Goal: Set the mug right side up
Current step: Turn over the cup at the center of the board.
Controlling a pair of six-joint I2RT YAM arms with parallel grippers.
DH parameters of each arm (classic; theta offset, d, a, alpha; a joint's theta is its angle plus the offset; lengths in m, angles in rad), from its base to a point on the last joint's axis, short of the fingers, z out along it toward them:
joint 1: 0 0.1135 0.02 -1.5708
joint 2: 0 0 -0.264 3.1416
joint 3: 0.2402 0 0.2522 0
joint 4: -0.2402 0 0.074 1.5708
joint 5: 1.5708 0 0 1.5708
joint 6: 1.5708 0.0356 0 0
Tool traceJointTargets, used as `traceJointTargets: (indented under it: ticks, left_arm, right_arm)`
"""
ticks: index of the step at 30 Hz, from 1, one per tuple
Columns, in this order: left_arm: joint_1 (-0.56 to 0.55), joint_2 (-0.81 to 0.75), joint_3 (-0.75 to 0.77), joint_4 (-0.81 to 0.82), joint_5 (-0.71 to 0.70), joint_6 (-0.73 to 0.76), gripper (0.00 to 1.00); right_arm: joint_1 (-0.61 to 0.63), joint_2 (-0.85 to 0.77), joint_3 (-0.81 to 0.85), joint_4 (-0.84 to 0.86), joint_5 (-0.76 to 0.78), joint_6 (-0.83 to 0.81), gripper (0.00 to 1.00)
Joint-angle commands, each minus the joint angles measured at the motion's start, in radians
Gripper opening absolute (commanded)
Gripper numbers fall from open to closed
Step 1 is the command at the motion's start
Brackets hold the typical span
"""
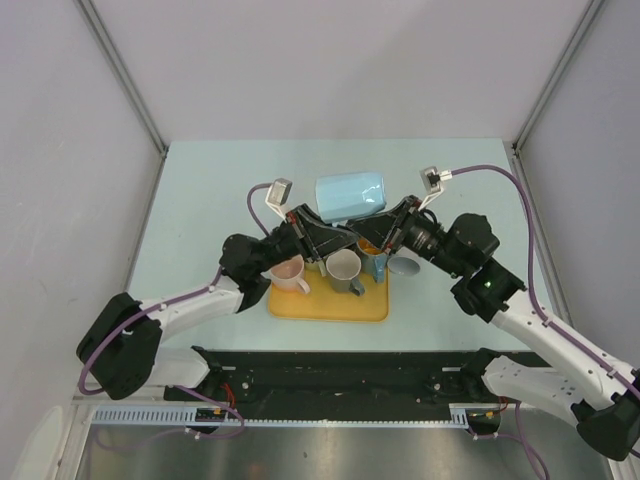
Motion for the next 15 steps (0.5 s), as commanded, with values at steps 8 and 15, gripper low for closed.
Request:
traceJointTargets:
  ticks: [8, 15]
  left_arm:
    - [0.014, -0.080, -0.016, 0.063, -0.071, 0.069, 0.00]
    - [0.015, -0.113, -0.046, 0.061, -0.081, 0.105, 0.00]
  right_arm:
    - [-0.014, -0.050, 0.003, 0.033, -0.052, -0.041, 0.37]
    - [-0.020, -0.052, 0.008, 0.036, -0.062, -0.033, 0.45]
